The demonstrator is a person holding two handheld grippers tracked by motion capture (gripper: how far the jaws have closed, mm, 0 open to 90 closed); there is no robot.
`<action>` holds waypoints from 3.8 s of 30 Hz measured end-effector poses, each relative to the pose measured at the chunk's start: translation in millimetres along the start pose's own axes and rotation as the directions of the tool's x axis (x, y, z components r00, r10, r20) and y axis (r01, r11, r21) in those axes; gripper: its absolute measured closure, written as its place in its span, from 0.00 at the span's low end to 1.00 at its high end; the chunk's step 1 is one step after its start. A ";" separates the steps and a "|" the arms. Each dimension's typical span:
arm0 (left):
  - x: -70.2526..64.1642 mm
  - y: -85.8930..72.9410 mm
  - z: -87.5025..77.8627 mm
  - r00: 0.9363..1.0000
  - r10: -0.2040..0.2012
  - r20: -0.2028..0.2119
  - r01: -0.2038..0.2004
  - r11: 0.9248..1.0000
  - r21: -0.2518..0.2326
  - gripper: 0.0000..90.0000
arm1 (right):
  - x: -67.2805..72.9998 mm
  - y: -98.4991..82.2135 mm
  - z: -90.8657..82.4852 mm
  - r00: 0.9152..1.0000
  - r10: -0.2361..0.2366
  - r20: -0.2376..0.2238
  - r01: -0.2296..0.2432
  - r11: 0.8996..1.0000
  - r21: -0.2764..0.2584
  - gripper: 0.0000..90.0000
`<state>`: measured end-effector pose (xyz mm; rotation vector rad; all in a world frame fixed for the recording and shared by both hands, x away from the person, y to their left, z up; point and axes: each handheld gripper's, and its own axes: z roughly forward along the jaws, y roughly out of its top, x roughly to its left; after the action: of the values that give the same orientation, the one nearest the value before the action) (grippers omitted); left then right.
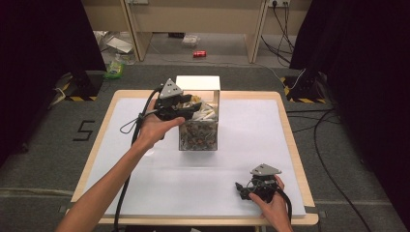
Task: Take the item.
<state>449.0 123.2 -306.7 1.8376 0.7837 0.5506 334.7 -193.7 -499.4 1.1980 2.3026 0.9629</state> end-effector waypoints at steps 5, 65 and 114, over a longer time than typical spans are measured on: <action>0.5 -0.9 6.0 1.000 -0.003 -0.010 0.003 1.000 0.018 0.57 | 0.0 0.0 0.0 1.000 0.000 0.000 0.000 1.000 0.000 0.10; -9.6 32.0 -40.0 0.992 0.056 0.116 -0.049 0.997 -0.055 0.98 | 0.0 0.0 0.0 1.000 0.000 0.000 0.000 1.000 0.000 0.10; 39.9 -4.6 -132.2 1.000 0.025 0.016 -0.023 0.988 -0.154 0.97 | 0.1 0.0 0.2 1.000 -0.001 0.001 0.001 1.000 -0.001 0.10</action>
<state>385.1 236.7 -260.5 1.7094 0.6889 0.5931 334.8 -193.5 -499.6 1.1966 2.3012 0.9626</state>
